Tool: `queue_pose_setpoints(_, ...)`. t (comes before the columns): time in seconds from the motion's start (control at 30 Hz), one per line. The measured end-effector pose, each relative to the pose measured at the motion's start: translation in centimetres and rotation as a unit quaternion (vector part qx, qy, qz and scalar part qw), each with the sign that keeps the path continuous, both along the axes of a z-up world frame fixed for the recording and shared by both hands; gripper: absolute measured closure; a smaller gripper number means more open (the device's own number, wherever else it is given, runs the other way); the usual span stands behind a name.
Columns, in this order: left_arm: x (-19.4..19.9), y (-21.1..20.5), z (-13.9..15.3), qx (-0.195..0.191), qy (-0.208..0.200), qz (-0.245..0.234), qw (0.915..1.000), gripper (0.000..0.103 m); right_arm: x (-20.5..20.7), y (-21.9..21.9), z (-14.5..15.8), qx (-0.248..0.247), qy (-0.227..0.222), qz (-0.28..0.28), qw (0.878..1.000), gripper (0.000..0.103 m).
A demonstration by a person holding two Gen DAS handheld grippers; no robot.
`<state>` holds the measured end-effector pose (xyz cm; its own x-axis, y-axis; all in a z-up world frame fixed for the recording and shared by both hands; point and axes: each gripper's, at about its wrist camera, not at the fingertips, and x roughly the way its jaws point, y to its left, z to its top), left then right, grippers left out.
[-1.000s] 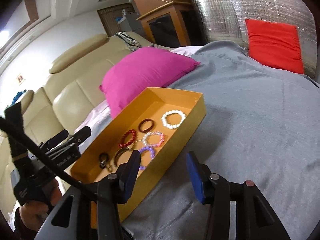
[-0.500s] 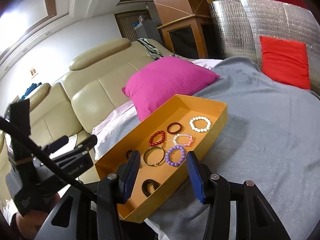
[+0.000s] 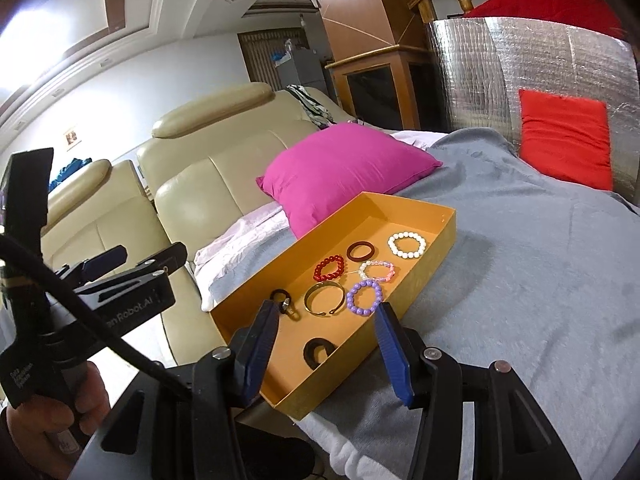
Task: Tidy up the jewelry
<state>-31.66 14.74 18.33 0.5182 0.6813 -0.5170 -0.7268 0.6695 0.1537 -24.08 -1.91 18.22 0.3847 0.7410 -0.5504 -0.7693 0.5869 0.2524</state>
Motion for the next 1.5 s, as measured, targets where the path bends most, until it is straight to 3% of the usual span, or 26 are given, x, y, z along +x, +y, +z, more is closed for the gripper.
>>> queue_pose_setpoints(0.3,-1.3,-1.4,0.7,0.012,0.009,0.007,0.9999,0.023,-1.6,-2.7,-0.3,0.016,-0.012,0.002,1.000,0.043)
queue_pose_setpoints(0.5,-1.7,-2.3,0.4,0.013,0.020,0.003,0.9997,0.023,-1.3,-4.4,-1.5,0.015,0.005,-0.001,1.000,0.043)
queue_pose_setpoints(0.8,-1.7,-3.8,0.5,0.035,0.029,-0.007,0.9989,0.023,-1.0,-5.5,-0.5,0.031,-0.005,-0.013,0.999,0.041)
queue_pose_setpoints(1.5,-1.2,-3.2,-0.7,0.030,0.053,-0.016,0.9980,0.023,0.2,-2.6,-0.3,0.041,-0.003,-0.013,0.999,0.040)
